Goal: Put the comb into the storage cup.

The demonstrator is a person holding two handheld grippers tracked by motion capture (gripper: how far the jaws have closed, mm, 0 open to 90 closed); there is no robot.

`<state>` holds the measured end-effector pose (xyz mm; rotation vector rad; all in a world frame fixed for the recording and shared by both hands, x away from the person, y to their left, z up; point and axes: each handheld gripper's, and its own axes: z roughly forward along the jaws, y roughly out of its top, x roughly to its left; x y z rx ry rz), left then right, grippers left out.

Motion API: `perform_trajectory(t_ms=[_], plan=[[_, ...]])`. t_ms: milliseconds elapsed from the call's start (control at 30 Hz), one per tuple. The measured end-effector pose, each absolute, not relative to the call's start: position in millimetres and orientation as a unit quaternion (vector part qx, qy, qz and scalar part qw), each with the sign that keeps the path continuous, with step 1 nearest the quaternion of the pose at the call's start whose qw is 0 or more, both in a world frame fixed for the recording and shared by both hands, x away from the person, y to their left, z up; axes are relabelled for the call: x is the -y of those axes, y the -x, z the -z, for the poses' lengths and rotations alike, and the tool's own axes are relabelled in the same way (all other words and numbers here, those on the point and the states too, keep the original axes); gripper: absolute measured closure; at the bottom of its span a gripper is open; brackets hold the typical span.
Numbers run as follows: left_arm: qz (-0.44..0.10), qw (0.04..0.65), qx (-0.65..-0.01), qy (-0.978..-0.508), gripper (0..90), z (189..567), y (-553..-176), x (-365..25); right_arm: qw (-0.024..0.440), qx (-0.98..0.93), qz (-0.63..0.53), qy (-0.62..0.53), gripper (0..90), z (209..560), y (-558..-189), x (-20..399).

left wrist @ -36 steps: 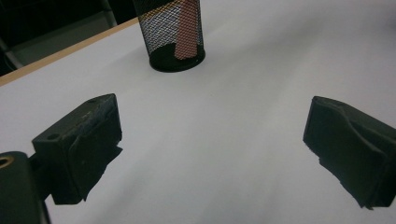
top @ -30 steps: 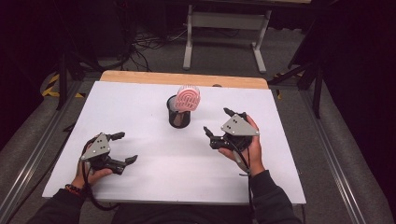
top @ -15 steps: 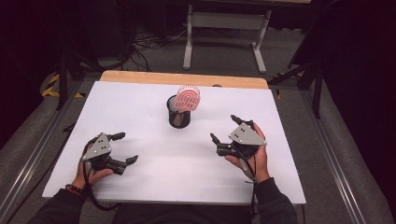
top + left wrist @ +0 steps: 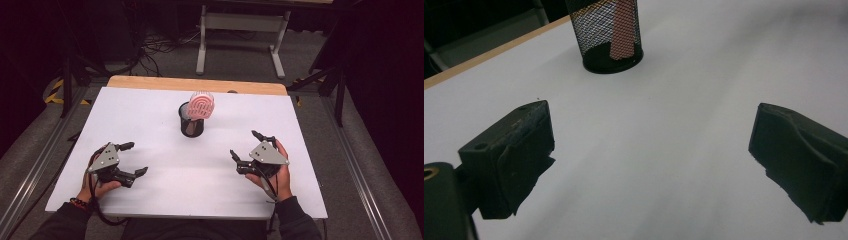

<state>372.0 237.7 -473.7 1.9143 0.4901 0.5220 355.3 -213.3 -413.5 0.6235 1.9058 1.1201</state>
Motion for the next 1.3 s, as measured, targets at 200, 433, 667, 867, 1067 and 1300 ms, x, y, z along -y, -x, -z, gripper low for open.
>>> perform_trajectory(t_ms=[200,433,667,867,1067,1300], plan=[[-0.215,0.523,-0.205,-0.799,5.0,474.5,-373.2,-237.2,0.407,-0.762,-0.440,-0.247,11.3,425.4,-351.0,221.6],[-0.216,0.518,-0.203,-0.802,4.9,474.6,-373.1,-235.5,0.404,-0.765,-0.432,-0.254,9.6,434.9,-348.6,233.1],[-0.214,0.519,-0.201,-0.803,4.7,475.1,-372.9,-234.0,0.397,-0.762,-0.431,-0.276,6.5,444.4,-347.7,246.3],[-0.214,0.517,-0.199,-0.804,4.1,474.9,-373.2,-234.5,0.386,-0.764,-0.433,-0.283,4.7,455.8,-344.1,259.0],[-0.215,0.517,-0.199,-0.804,3.1,475.0,-372.7,-233.0,0.384,-0.759,-0.440,-0.289,3.4,460.5,-340.7,271.3],[-0.222,0.516,-0.198,-0.803,2.7,473.0,-370.5,-232.5,0.381,-0.757,-0.445,-0.288,3.4,461.1,-339.7,269.9]])
